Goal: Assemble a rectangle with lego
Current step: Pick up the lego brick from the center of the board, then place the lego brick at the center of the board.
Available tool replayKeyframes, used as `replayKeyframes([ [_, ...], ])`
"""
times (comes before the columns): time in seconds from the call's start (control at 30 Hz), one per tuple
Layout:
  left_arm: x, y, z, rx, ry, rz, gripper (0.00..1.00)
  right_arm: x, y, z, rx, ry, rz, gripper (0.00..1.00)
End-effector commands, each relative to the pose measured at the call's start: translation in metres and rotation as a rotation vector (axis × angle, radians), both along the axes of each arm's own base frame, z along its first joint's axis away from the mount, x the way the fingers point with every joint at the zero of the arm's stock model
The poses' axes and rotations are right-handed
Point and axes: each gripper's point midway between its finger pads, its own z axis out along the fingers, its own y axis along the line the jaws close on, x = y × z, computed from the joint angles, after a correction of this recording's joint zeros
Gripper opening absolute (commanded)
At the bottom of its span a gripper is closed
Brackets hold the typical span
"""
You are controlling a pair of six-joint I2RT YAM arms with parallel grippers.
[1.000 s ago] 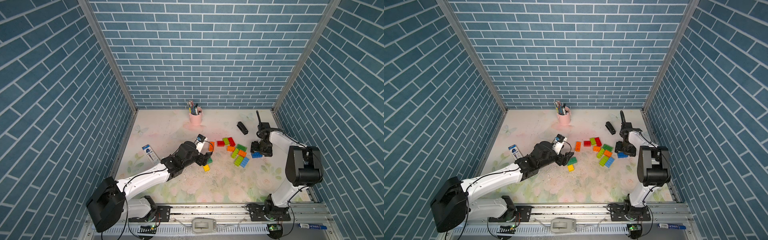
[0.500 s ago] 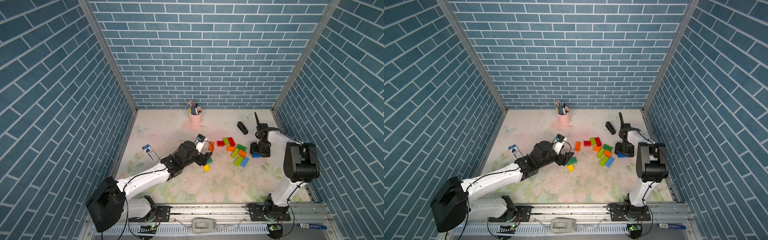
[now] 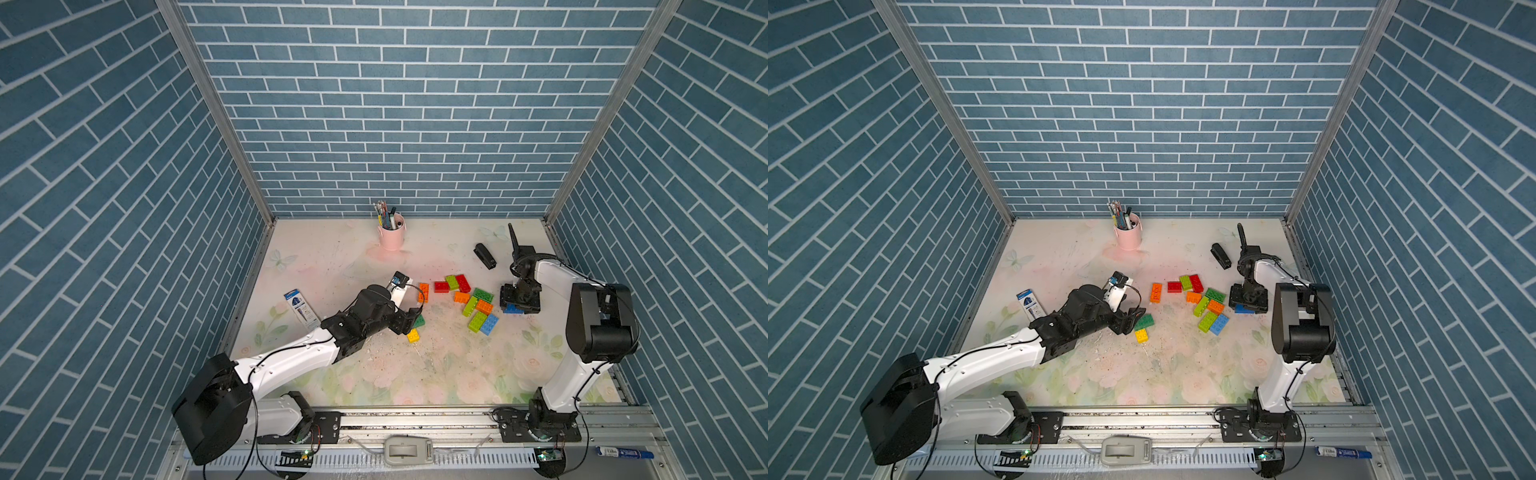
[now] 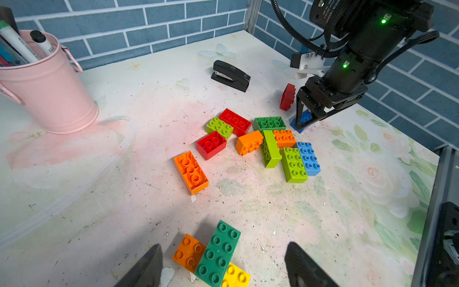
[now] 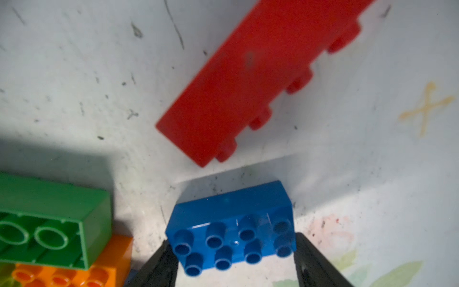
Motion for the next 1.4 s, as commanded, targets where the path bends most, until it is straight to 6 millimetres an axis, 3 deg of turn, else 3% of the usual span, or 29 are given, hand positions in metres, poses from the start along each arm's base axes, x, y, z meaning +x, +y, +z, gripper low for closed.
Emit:
replayKeyframes([
  [0.0, 0.0, 0.004, 0.002, -0.009, 0.0, 0.01, 0.79, 0.001, -0.001, -0.003, -0.024, 0.022, 0.034, 0.71],
  [0.23, 0.004, 0.017, 0.009, -0.013, -0.003, 0.06, 0.78, -0.002, 0.001, 0.004, -0.031, 0.018, 0.03, 0.57],
  [0.4, 0.011, 0.059, 0.01, 0.054, 0.028, 0.209, 0.76, -0.02, 0.021, 0.034, -0.081, -0.003, 0.066, 0.55],
  [0.47, 0.019, 0.085, 0.018, 0.071, 0.05, 0.315, 0.76, -0.031, 0.037, 0.051, -0.097, -0.017, 0.09, 0.54],
  [0.57, 0.022, 0.131, 0.008, 0.108, 0.132, 0.478, 0.75, -0.052, 0.08, 0.071, -0.058, -0.022, 0.137, 0.52],
  [0.63, 0.021, 0.157, -0.004, 0.099, 0.217, 0.572, 0.74, -0.067, 0.114, 0.074, -0.028, -0.007, 0.171, 0.51],
  [0.7, 0.018, 0.171, -0.013, 0.076, 0.28, 0.611, 0.72, -0.087, 0.141, 0.067, -0.014, 0.03, 0.191, 0.51],
  [0.83, 0.016, 0.177, -0.018, 0.085, 0.276, 0.619, 0.72, -0.119, 0.178, 0.049, -0.008, 0.046, 0.2, 0.51],
  [0.97, 0.016, 0.174, -0.032, 0.082, 0.302, 0.608, 0.72, -0.133, 0.203, 0.022, -0.02, 0.059, 0.219, 0.55],
  [1.07, 0.019, 0.168, -0.034, 0.071, 0.315, 0.589, 0.72, -0.138, 0.206, 0.005, -0.018, 0.081, 0.213, 0.59],
  [1.37, 0.02, 0.162, -0.036, 0.053, 0.327, 0.571, 0.71, -0.146, 0.208, 0.0, 0.009, 0.134, 0.284, 0.74],
])
